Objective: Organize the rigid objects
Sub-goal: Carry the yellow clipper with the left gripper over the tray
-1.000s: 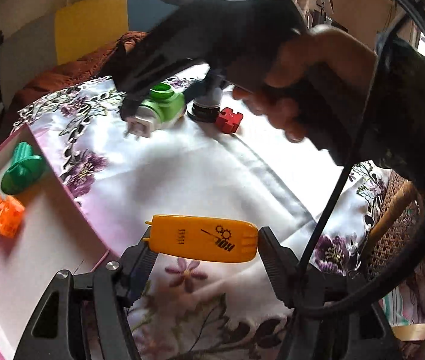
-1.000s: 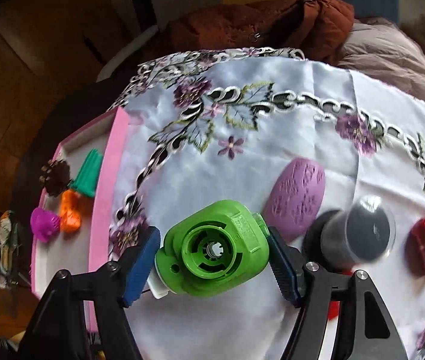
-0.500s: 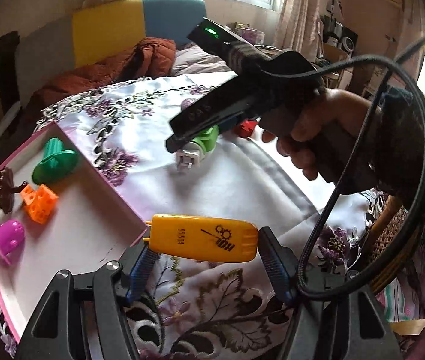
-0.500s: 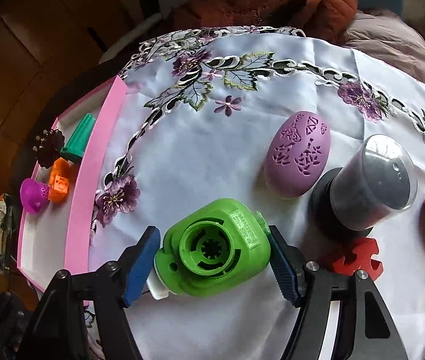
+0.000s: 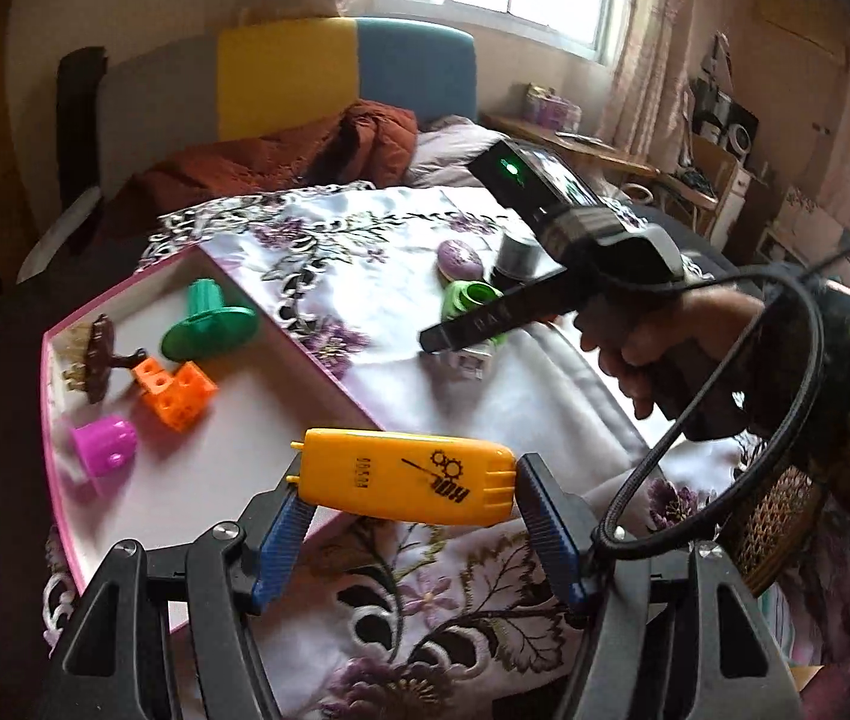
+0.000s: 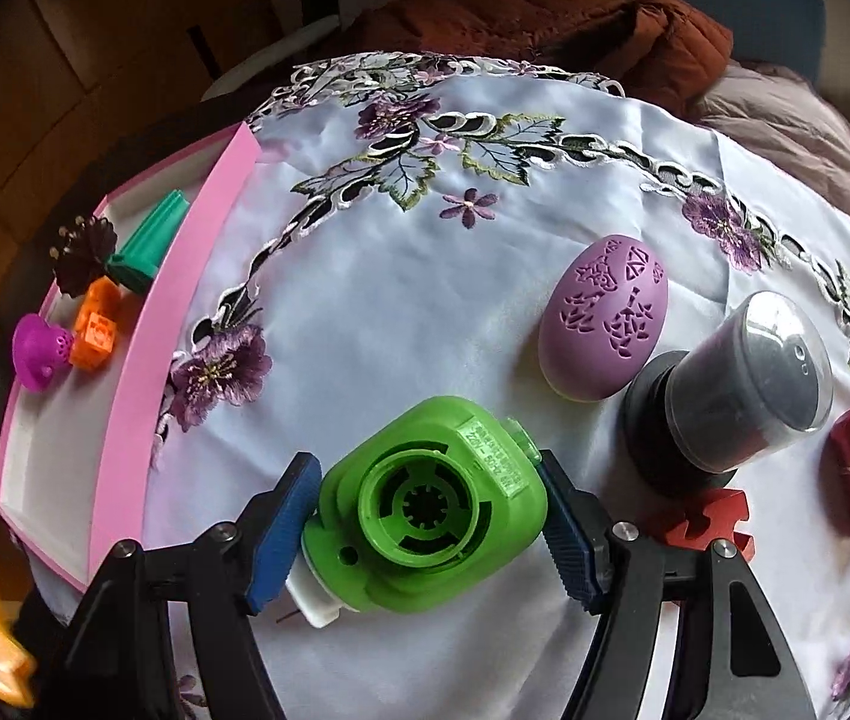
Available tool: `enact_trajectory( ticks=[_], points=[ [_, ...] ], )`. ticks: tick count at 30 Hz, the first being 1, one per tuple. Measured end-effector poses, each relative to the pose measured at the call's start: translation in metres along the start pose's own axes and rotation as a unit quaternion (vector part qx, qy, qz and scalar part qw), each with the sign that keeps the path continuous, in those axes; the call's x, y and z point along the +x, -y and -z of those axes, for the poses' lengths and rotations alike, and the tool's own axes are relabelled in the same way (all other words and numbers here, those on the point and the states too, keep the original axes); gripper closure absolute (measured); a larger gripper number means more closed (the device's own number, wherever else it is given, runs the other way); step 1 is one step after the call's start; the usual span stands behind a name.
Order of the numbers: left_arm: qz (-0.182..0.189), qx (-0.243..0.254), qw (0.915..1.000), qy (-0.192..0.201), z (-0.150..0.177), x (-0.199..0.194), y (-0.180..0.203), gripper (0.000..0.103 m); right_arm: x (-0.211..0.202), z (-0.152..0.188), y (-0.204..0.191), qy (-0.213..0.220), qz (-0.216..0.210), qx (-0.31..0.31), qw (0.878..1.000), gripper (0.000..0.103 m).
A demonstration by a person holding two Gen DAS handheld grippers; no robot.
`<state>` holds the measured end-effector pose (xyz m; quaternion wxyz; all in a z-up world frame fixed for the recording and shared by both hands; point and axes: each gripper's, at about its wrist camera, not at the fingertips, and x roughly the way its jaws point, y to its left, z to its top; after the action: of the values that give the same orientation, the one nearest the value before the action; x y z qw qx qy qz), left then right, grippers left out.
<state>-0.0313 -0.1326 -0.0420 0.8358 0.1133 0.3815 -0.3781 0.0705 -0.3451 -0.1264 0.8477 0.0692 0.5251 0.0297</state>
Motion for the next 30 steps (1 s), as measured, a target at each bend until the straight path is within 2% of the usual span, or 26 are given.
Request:
enact_trajectory(
  ticks=[16, 24, 30],
  points=[
    [-0.003, -0.029, 0.9995, 0.010, 0.002, -0.017, -0.022, 0.035, 0.001, 0.001, -0.002, 0.006, 0.009, -0.009, 1.000, 0.032],
    [-0.019, -0.052, 0.9983, 0.017, 0.000, -0.020, -0.041, 0.035, 0.001, 0.000, -0.002, 0.006, 0.009, -0.009, 1.000, 0.032],
    [-0.029, -0.092, 0.9951, 0.023, -0.001, -0.024, -0.063, 0.035, 0.001, 0.001, -0.002, 0.006, 0.014, -0.016, 1.000, 0.032]
  ],
)
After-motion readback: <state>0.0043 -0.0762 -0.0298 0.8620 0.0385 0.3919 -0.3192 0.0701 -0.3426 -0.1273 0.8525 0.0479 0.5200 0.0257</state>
